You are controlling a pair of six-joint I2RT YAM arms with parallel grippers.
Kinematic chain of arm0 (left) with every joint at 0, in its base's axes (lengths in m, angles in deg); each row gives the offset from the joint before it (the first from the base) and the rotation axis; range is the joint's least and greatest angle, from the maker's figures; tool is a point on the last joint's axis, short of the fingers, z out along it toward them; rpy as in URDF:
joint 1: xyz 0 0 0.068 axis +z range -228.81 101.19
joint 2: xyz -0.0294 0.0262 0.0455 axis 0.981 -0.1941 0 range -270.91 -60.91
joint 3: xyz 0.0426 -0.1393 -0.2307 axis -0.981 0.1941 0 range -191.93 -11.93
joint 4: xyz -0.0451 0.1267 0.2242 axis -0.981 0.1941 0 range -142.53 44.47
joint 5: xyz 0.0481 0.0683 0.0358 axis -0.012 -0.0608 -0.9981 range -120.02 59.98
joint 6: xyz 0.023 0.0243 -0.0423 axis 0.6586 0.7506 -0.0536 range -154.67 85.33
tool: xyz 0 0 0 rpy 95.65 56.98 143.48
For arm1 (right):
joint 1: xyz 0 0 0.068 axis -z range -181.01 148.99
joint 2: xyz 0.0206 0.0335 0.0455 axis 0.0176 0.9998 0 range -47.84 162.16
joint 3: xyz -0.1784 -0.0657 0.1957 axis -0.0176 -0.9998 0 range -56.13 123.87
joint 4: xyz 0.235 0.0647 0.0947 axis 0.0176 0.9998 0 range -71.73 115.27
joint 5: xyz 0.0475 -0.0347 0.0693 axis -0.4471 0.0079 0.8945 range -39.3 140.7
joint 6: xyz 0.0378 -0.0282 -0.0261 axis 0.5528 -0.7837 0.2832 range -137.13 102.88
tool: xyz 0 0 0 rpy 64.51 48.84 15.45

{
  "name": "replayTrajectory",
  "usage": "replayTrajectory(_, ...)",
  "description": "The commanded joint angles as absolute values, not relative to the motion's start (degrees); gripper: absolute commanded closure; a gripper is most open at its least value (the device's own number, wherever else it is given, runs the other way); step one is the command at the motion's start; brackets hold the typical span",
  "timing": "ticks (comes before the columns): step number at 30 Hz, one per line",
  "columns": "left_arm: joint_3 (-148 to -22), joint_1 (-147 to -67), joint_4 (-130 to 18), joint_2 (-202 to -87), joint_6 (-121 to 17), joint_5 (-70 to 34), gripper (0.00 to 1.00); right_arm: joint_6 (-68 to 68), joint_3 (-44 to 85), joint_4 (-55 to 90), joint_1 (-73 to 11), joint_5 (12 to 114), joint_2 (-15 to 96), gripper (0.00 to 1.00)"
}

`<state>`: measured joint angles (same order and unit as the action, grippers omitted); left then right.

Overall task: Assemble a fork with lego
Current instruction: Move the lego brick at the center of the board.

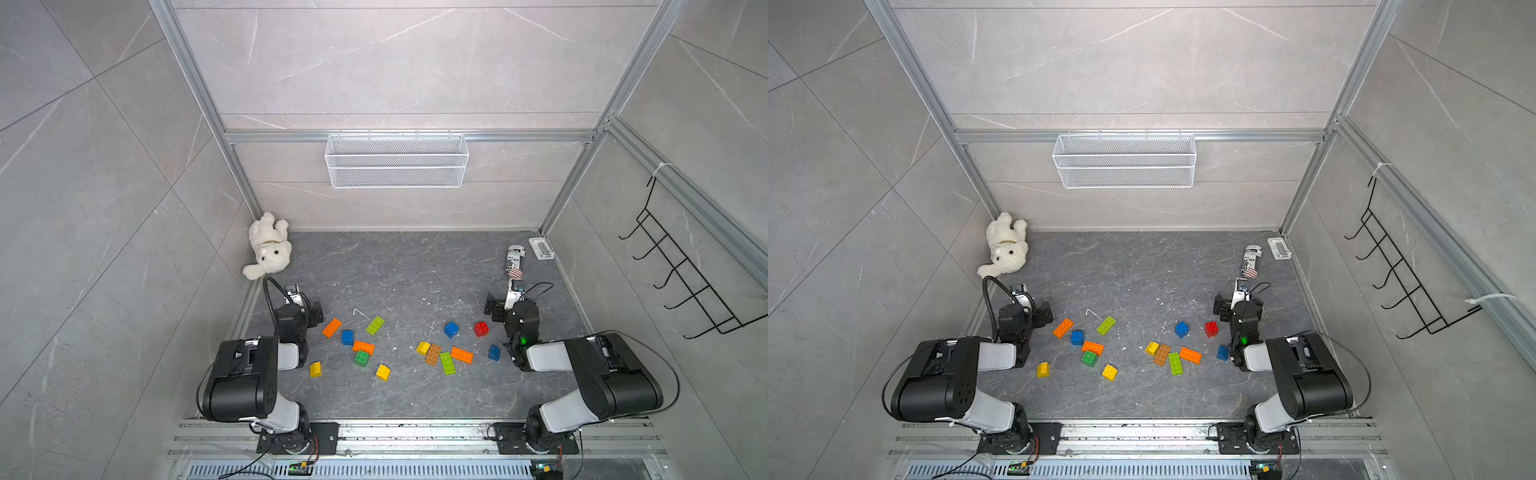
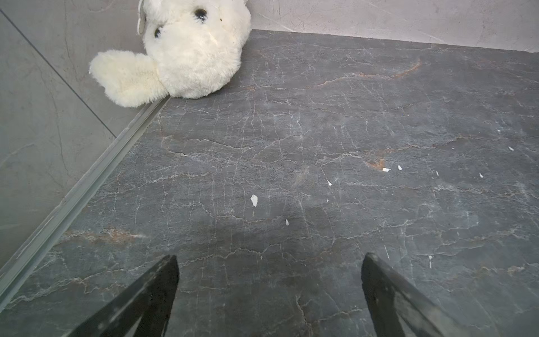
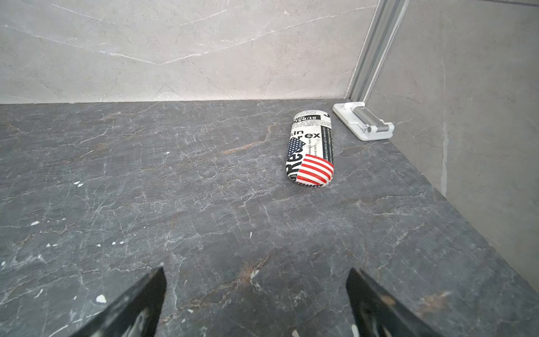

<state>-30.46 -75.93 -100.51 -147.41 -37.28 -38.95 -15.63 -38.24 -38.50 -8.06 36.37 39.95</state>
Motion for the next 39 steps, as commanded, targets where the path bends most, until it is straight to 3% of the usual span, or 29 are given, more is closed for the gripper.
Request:
replayTrajectory(1,-32.0,-76.2,-102.2,-146.8,-37.2,-39.5,0.00,-15.6,-37.3,-37.9,-8.3,35.8,40.1,0.01)
replayTrajectory(29,-33.3,-75.7,-99.6,-145.5,-37.4,-38.2,0.01,-15.9,-37.0,-36.9,-8.1,37.6,39.9,0.00)
replayTrajectory(31,-37.2,-75.0,-90.3,-142.2,-38.0,-37.2,0.01,-16.5,-36.4,-35.0,-8.1,38.8,38.9,0.00)
replayTrajectory(39,-48.9,-74.6,-60.6,-130.9,-43.9,-36.4,0.01,-20.5,-22.4,-3.8,-14.2,41.4,29.2,0.00)
